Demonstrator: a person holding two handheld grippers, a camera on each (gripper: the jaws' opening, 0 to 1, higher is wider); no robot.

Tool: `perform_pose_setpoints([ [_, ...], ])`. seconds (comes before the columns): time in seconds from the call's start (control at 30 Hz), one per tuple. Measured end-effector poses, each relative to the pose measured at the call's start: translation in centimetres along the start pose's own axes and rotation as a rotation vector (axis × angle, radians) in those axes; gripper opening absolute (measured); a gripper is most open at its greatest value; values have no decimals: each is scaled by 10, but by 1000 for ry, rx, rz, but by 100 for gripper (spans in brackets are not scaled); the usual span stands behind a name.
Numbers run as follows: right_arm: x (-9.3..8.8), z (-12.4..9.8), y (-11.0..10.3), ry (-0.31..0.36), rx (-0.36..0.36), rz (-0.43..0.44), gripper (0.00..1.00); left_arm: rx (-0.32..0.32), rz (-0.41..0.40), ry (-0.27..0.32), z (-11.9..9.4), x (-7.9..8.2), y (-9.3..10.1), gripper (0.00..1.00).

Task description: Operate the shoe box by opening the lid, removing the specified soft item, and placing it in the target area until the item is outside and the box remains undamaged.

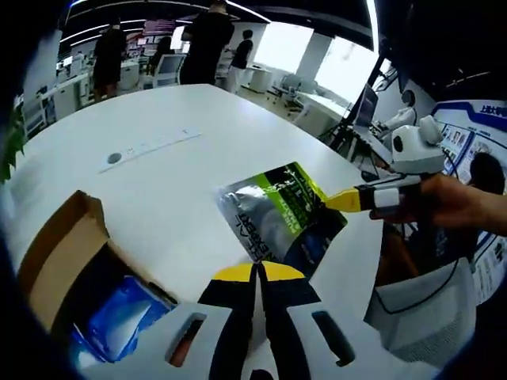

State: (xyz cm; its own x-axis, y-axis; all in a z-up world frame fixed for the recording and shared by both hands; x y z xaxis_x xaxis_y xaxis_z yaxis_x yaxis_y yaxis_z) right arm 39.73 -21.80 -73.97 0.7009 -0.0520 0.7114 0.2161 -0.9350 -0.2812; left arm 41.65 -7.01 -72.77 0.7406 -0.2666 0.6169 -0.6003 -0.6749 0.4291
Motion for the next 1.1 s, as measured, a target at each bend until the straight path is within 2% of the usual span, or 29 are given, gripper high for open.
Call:
perform_pose_setpoints([
  [0.2,2,8,14,-9,-8,6,0,18,42,-36,17,1,-2,0],
  [0.47,-2,32,30,-51,-12,15,0,49,93,-87,39,4,-14,0],
  [0.77,-9,57,34,-101,2,10,0,107,137,-161,58,-4,-35,1],
  [0.87,-10,62,35,-110,5,6,0,114,143,-171,60,-4,-38,1],
  [0.97,-13,63,39,-109,9,14,0,117,113,-171,63,-3,-40,1],
  [1.1,-18,67,41,-122,14,22,0,126,133,-205,69,-6,-42,1],
])
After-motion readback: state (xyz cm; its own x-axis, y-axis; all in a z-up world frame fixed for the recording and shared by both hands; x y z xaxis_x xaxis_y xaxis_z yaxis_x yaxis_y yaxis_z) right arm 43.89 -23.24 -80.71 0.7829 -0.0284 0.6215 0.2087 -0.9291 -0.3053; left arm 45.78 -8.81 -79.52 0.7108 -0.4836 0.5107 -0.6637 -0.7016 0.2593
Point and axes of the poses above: the point that each gripper's makers call its tool centre point, and the gripper's own axes: z roughly forward along the fingers, y roughly to its right, x roughly out of its top, the point moved 2 cm from there along -z, roughly backward along the fingers, and after that the axes turned 11 degrees about -z, right-handed, at the moved point
